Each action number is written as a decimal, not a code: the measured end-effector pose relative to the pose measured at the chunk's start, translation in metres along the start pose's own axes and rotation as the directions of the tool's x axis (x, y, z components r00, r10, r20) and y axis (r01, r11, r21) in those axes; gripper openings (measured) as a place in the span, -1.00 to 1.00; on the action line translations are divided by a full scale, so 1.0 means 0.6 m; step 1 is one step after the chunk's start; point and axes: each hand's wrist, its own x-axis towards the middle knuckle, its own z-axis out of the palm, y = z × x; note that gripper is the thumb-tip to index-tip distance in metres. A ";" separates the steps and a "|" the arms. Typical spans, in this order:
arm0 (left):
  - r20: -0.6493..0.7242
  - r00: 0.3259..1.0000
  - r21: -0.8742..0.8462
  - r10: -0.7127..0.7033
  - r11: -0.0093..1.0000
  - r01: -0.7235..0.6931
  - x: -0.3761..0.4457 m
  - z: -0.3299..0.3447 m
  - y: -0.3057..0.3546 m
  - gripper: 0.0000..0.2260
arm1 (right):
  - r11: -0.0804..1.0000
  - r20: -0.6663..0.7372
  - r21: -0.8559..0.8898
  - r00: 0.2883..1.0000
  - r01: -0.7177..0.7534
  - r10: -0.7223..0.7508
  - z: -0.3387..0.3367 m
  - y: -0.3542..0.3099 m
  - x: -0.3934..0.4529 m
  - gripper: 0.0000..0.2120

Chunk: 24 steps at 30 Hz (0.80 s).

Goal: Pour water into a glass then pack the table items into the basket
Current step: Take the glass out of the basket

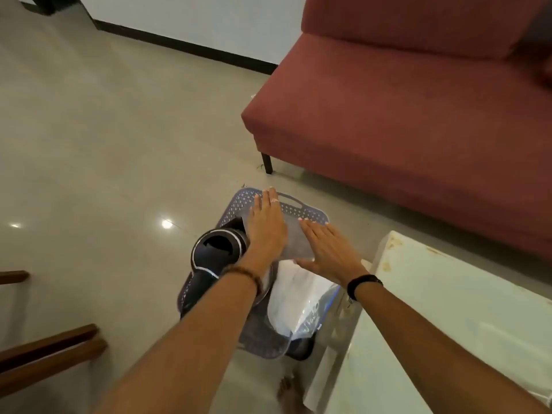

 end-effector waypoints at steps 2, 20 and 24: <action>0.096 0.994 -0.026 -0.054 0.998 0.057 0.052 -0.017 -0.018 -0.54 | 0.996 -0.005 0.086 1.000 -0.002 0.003 0.007 -0.001 0.032 -0.19; 0.563 0.826 -0.004 -0.002 1.000 0.005 0.171 0.006 -0.104 -0.72 | 0.974 -0.058 0.201 0.994 0.108 -0.098 0.046 -0.002 0.125 -0.72; 0.484 0.860 0.099 0.163 0.966 -0.239 0.143 -0.047 -0.045 -0.78 | 0.969 -0.198 0.244 0.980 0.024 0.026 0.018 0.002 0.076 -0.72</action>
